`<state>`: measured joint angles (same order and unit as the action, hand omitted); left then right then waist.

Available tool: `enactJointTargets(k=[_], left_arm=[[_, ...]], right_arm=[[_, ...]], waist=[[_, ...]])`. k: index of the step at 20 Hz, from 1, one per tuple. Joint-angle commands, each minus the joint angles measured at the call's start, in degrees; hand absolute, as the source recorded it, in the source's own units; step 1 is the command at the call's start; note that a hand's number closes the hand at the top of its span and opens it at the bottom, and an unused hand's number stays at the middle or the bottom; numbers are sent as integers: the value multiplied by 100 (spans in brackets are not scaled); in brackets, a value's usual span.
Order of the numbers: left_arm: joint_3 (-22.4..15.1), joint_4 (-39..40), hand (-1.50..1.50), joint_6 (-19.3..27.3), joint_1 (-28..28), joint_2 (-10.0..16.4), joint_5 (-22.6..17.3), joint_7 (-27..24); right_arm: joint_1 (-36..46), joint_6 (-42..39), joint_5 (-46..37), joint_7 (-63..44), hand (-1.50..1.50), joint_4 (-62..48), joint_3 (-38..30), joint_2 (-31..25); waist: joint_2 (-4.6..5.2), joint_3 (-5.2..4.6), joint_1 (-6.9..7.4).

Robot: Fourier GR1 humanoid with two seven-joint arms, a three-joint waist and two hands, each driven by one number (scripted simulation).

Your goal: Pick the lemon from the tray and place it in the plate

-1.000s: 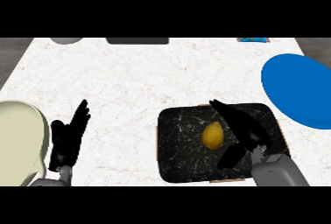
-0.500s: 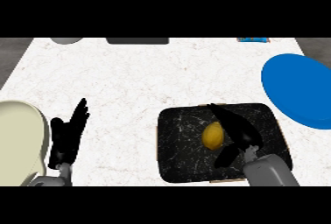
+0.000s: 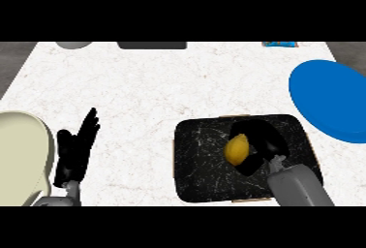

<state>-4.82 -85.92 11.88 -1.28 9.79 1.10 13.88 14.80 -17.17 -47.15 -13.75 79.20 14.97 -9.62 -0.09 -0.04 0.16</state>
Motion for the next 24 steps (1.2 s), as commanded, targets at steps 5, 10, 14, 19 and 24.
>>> enactJointTargets(k=[5,10,14,19,24], left_arm=[[143,87,0,-251,7,12,-104,-81],[101,194,0,-71,-6,-133,98,-184],[186,365,0,-110,-66,-150,100,-287],[189,92,0,-159,142,-58,114,-194],[205,306,0,-172,-145,-197,73,-116]], right_arm=[[-95,851,-597,-143,150,467,-343,-197],[662,1178,-247,1570,150,-1023,-1256,-1108],[1325,1439,-267,1846,150,-1450,-1508,-1147],[1277,1708,148,1556,150,-465,-2073,-1161],[1250,2285,126,1446,150,-452,-2683,-1433]], waist=[[0,4,-30],[37,10,42],[24,6,31],[-9,4,-25],[13,5,-27]])
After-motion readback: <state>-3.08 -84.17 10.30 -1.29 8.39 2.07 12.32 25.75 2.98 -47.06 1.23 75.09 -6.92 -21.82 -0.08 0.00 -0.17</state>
